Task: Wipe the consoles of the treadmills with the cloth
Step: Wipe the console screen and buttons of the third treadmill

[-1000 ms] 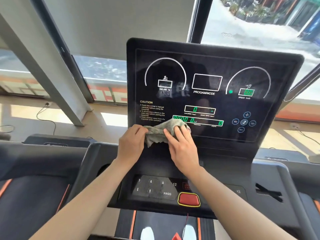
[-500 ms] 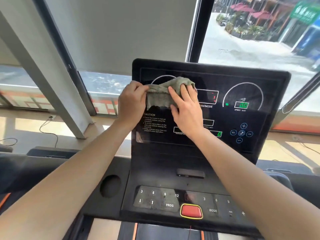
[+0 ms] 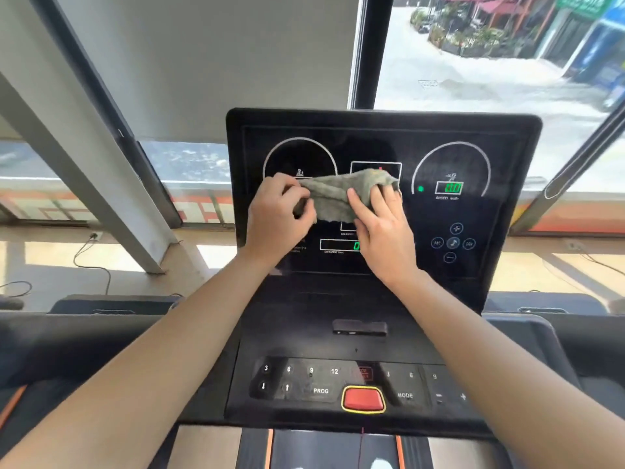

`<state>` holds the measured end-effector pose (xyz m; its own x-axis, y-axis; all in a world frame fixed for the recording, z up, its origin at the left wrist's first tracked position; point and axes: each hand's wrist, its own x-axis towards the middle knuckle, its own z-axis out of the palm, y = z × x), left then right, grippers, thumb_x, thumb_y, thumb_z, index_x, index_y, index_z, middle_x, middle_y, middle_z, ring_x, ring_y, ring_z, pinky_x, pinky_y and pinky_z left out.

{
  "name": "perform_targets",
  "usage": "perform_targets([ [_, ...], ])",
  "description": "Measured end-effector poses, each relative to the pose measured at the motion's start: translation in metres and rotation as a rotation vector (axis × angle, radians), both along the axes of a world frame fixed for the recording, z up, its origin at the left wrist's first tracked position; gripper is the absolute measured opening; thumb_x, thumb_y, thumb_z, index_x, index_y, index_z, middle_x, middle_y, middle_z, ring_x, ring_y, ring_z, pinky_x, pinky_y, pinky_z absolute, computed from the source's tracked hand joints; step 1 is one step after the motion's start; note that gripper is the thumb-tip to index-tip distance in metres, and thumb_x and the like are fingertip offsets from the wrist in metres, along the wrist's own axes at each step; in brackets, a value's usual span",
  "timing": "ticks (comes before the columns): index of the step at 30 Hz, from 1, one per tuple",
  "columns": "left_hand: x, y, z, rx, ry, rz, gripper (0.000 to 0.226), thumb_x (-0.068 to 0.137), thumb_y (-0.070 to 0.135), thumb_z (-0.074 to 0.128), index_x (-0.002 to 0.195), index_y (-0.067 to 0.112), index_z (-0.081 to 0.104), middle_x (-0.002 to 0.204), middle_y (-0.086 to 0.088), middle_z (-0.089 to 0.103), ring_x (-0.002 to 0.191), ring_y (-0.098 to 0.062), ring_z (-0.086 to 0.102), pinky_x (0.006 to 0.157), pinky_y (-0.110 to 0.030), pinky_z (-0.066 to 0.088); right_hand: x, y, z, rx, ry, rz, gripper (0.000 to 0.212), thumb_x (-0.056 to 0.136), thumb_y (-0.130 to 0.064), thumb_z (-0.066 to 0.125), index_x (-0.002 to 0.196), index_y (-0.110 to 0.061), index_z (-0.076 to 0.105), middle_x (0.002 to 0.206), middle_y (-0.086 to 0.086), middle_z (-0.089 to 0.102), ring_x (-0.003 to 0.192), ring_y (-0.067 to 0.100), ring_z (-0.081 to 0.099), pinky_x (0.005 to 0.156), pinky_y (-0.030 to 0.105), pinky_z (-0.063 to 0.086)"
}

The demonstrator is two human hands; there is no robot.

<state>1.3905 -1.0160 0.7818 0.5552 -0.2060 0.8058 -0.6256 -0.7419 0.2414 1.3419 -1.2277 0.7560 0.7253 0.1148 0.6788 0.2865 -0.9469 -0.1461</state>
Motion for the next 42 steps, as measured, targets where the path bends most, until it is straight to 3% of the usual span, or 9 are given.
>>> perform_targets([
  [7, -0.055, -0.02, -0.09, 0.024, 0.142, -0.038, 0.012, 0.085, 0.019, 0.08, 0.085, 0.01, 0.072, 0.092, -0.002, 0.062, 0.085, -0.022, 0.059, 0.07, -0.03, 0.05, -0.064, -0.023, -0.077, -0.002, 0.121, -0.002, 0.048, 0.092, -0.001, 0.06, 0.138, -0.012, 0.058, 0.128, 0.018, 0.053, 0.133, 0.042, 0.041, 0.116, 0.056, 0.03],
  [11, -0.079, -0.029, -0.114, 0.033, 0.202, -0.046, 0.009, 0.085, 0.015, 0.078, 0.09, 0.009, 0.073, 0.095, -0.002, 0.063, 0.088, -0.022, 0.059, 0.068, -0.034, 0.052, -0.085, -0.031, -0.104, 0.001, 0.14, 0.002, 0.051, 0.087, 0.004, 0.063, 0.136, -0.012, 0.061, 0.126, 0.017, 0.055, 0.131, 0.041, 0.043, 0.118, 0.054, 0.029],
  [14, -0.086, -0.03, -0.119, 0.036, 0.227, -0.054, 0.014, 0.085, 0.014, 0.078, 0.096, 0.006, 0.074, 0.102, -0.004, 0.065, 0.094, -0.022, 0.06, 0.069, -0.034, 0.055, -0.088, -0.039, -0.104, 0.0, 0.121, 0.042, 0.047, 0.091, -0.003, 0.065, 0.136, -0.012, 0.06, 0.126, 0.016, 0.056, 0.13, 0.039, 0.044, 0.119, 0.052, 0.029],
  [20, -0.061, -0.044, -0.083, 0.04, 0.145, -0.044, 0.025, 0.085, 0.019, 0.079, 0.106, 0.005, 0.074, 0.111, -0.007, 0.065, 0.105, -0.023, 0.062, 0.089, -0.026, 0.051, -0.059, -0.046, -0.062, 0.037, 0.083, 0.003, 0.053, 0.096, -0.019, 0.064, 0.146, -0.015, 0.05, 0.136, 0.016, 0.051, 0.137, 0.039, 0.038, 0.121, 0.051, 0.022],
  [31, 0.001, -0.1, 0.025, 0.083, -0.031, -0.055, 0.037, 0.088, 0.021, 0.075, 0.123, 0.008, 0.07, 0.122, -0.009, 0.064, 0.115, -0.023, 0.057, 0.094, -0.029, 0.051, 0.003, -0.096, 0.04, 0.061, -0.009, -0.123, 0.059, 0.101, -0.028, 0.057, 0.155, -0.02, 0.035, 0.158, 0.017, 0.034, 0.15, 0.034, 0.021, 0.125, 0.042, 0.012],
  [38, 0.022, -0.14, 0.058, 0.113, -0.07, -0.082, 0.04, 0.089, 0.027, 0.074, 0.125, 0.011, 0.068, 0.118, -0.006, 0.062, 0.113, -0.024, 0.052, 0.082, -0.03, 0.053, 0.013, -0.146, 0.066, -0.036, -0.065, -0.167, 0.051, 0.105, -0.019, 0.046, 0.154, -0.016, 0.035, 0.153, 0.021, 0.04, 0.147, 0.038, 0.028, 0.122, 0.049, 0.023],
  [42, 0.018, -0.162, 0.05, 0.113, -0.111, -0.159, 0.034, 0.087, 0.021, 0.074, 0.12, 0.01, 0.072, 0.113, -0.007, 0.064, 0.109, -0.024, 0.05, 0.085, -0.03, 0.051, 0.003, -0.165, 0.055, -0.008, -0.092, -0.205, 0.048, 0.102, -0.01, 0.05, 0.15, -0.011, 0.043, 0.147, 0.021, 0.048, 0.142, 0.041, 0.036, 0.116, 0.052, 0.033],
])
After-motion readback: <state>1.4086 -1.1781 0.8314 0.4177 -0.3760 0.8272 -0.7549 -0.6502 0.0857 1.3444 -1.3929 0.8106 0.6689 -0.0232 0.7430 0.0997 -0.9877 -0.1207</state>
